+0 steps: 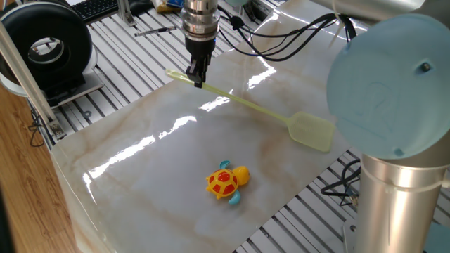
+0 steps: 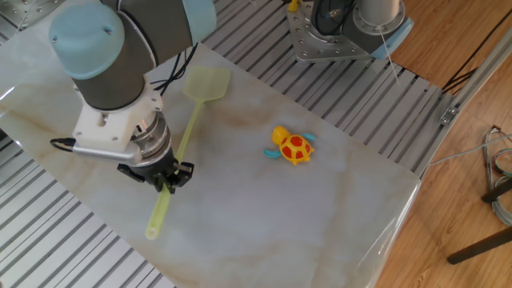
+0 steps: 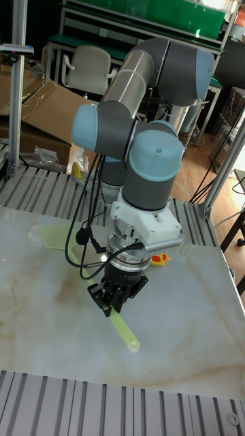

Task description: Swat with a flyswatter

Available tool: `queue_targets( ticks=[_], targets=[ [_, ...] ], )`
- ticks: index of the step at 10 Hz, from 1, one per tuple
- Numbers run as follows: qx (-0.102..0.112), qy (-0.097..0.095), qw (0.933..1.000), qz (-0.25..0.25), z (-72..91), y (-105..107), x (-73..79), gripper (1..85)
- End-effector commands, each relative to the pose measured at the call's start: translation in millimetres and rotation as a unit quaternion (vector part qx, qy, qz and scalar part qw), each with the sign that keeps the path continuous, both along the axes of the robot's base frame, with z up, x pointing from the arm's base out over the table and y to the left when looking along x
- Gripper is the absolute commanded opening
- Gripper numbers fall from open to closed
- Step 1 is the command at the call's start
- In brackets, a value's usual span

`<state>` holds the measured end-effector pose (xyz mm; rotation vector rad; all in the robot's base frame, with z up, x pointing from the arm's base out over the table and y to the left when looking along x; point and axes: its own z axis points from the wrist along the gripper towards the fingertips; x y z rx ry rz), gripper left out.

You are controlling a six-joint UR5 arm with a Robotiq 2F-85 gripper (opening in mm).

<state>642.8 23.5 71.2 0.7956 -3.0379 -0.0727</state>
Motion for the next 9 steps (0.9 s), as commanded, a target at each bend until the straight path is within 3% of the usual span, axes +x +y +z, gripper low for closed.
queue_targets(
  ticks=[1,5,7,9],
  targets=[
    [-0.001,0.009,1.0,0.001,12.1,4,-6.5,1.3],
    [-0.012,0.014,0.9998,0.009,18.8,11,-5.5,1.3],
    [-0.007,0.003,0.9997,0.021,16.1,15,3.7,1.3],
    [0.005,-0.02,0.9992,0.034,11.5,20,19.4,1.3]
  ],
)
